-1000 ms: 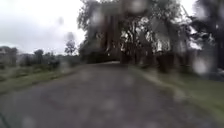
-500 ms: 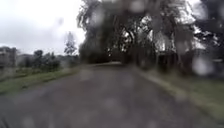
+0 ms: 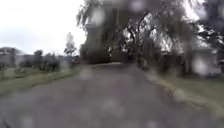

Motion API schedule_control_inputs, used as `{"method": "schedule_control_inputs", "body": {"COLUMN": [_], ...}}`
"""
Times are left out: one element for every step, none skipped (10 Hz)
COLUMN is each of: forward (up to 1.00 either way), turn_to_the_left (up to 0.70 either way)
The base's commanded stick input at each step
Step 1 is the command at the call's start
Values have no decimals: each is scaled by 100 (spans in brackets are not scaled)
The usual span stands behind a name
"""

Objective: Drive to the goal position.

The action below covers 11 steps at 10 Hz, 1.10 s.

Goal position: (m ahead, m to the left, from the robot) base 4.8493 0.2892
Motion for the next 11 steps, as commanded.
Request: {"method": "schedule_control_inputs", "body": {"forward": [100, 100, 100, 100, 100, 100, 100, 100, 100, 100, 100], "turn_to_the_left": [-21, -9, -2, -2, -2, -2, -2, -2, -2, -2, -2]}}
